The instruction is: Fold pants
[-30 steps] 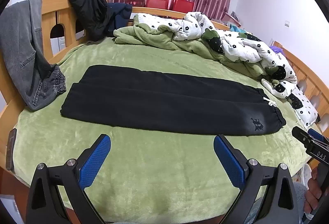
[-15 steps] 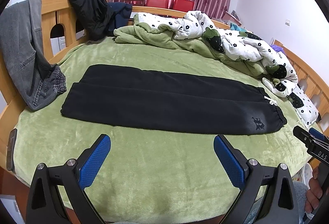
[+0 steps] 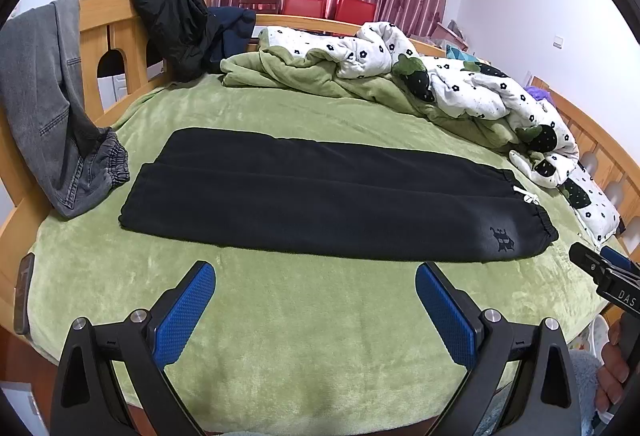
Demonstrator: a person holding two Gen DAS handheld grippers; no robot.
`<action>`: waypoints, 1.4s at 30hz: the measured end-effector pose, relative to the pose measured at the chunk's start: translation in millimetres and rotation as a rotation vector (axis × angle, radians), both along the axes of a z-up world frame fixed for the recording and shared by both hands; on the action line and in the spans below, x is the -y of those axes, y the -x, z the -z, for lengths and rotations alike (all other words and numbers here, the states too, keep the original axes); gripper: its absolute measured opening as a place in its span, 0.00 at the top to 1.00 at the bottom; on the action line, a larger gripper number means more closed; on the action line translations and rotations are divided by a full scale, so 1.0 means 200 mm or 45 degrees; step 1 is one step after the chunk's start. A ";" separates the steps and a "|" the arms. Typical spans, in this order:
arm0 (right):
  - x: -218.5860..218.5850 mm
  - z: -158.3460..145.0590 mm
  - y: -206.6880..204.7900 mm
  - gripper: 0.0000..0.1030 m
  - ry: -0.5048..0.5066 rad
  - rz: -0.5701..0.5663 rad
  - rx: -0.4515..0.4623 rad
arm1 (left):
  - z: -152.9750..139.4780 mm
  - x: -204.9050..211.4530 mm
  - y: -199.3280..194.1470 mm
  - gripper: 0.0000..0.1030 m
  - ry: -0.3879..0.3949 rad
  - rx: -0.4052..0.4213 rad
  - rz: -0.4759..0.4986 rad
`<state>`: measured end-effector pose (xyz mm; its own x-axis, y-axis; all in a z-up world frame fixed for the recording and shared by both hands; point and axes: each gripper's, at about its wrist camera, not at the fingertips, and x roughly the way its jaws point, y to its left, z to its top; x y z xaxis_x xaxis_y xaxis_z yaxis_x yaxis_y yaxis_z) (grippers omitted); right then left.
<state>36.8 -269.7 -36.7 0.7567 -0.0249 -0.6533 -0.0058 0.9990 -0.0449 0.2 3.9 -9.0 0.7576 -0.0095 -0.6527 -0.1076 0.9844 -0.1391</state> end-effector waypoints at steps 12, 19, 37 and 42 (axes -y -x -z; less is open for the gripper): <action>-0.01 0.00 0.00 0.01 0.004 0.000 -0.001 | 0.00 0.00 0.00 0.02 0.002 0.000 0.000; -0.01 0.00 0.00 0.01 0.006 -0.001 0.000 | 0.00 0.00 0.00 0.02 0.002 -0.001 0.001; -0.01 0.01 0.00 0.01 0.009 -0.002 0.000 | 0.00 0.00 0.00 0.02 0.005 -0.002 0.002; -0.02 0.00 0.00 0.01 0.027 0.005 0.013 | 0.01 0.00 0.00 0.02 0.012 0.004 0.003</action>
<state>36.3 -264.9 -35.8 0.7629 -0.0413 -0.6451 -0.0017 0.9978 -0.0659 -0.7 3.2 -10.8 0.7596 -0.0177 -0.6502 -0.1045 0.9833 -0.1488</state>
